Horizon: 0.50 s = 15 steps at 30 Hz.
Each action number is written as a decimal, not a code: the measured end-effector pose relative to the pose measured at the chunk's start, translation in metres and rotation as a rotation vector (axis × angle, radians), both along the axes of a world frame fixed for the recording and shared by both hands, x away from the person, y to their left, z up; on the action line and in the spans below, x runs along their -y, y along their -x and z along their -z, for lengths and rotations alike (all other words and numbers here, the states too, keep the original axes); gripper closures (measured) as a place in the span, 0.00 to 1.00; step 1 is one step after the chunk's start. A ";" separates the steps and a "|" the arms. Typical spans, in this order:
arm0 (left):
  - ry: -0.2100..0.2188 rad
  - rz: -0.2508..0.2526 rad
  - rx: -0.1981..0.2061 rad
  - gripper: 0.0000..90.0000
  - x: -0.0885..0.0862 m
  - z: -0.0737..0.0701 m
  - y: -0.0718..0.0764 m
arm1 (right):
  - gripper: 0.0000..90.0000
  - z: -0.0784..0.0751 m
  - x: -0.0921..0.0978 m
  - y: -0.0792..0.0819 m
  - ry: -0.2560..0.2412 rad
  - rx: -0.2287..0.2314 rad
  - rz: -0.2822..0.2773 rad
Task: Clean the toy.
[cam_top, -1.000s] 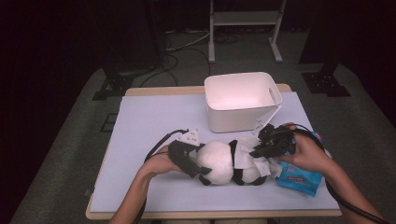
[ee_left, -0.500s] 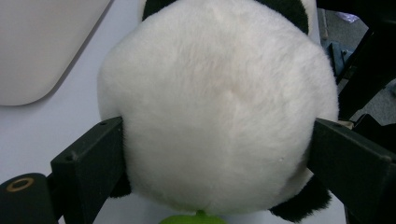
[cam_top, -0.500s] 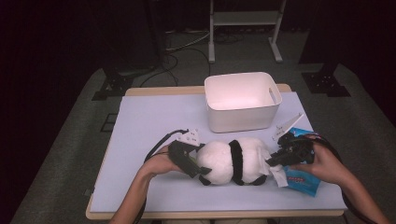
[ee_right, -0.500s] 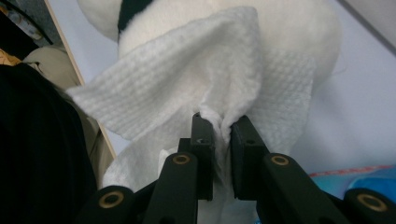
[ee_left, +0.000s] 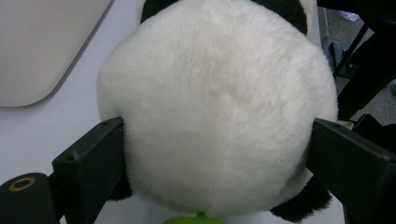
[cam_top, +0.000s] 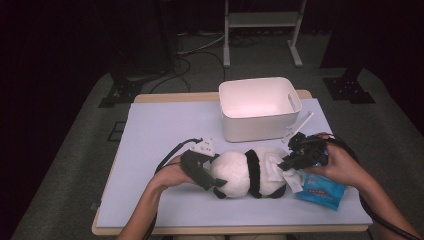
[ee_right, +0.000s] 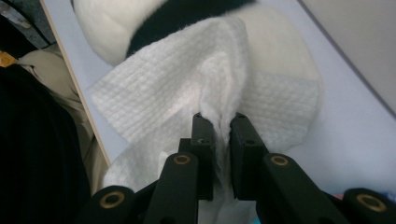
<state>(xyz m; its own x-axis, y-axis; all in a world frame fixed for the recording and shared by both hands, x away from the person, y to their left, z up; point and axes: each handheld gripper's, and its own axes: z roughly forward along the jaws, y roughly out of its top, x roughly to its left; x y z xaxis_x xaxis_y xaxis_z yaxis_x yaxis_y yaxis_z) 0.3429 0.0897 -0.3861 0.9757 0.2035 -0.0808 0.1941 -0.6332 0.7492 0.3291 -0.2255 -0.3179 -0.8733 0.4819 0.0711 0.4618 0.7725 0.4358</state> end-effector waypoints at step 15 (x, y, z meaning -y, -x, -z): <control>0.011 -0.001 0.014 0.08 0.004 -0.002 0.002 | 0.90 -0.003 -0.073 -0.017 0.020 0.000 -0.131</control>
